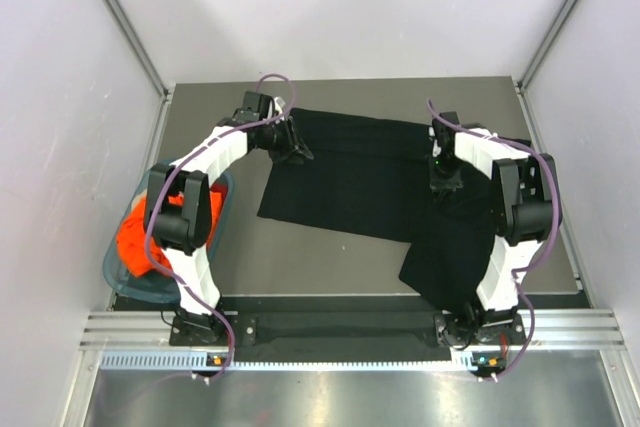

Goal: Fold and stack the t-shirts
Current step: Fold the tshirt

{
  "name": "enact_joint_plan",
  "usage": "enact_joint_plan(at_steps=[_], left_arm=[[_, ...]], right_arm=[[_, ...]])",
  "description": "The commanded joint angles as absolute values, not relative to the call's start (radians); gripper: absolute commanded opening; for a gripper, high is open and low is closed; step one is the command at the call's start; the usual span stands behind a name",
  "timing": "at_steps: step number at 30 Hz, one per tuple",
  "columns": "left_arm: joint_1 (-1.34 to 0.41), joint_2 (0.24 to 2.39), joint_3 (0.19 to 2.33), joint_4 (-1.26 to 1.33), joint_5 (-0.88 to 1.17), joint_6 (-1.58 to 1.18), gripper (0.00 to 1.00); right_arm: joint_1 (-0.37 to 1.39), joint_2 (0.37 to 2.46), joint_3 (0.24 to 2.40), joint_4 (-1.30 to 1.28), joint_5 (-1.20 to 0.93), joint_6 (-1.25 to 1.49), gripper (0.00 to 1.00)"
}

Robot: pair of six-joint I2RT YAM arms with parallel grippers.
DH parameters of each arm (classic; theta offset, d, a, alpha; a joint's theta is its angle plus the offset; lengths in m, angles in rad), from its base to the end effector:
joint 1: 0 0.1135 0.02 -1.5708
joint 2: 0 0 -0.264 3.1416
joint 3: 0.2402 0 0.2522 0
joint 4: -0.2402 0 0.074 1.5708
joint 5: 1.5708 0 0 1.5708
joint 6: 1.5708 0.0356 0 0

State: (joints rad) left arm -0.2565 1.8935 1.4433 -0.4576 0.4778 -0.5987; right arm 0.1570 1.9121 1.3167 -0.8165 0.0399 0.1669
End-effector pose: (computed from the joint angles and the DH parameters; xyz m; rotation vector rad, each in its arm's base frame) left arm 0.3976 -0.1212 0.2281 -0.2257 2.5742 -0.9383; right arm 0.3579 0.0552 0.1664 0.0195 2.9782 -0.0204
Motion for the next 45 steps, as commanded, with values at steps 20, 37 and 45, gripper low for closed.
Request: enact_joint_plan(at_steps=[20, 37, 45], left_arm=[[-0.253, 1.921, 1.489, -0.459, 0.494, -0.589, 0.41], [-0.252, 1.936, 1.480, -0.434, 0.523, -0.597, 0.41], [-0.252, 1.936, 1.473, -0.439, 0.534, -0.584, 0.41]], right_arm=[[0.169, 1.876, 1.424, -0.815, -0.403, 0.362, 0.07], [-0.262, 1.502, 0.979, -0.769, -0.229, 0.408, 0.31], [-0.333, 1.563, 0.913, -0.669, -0.288, 0.348, 0.35]])
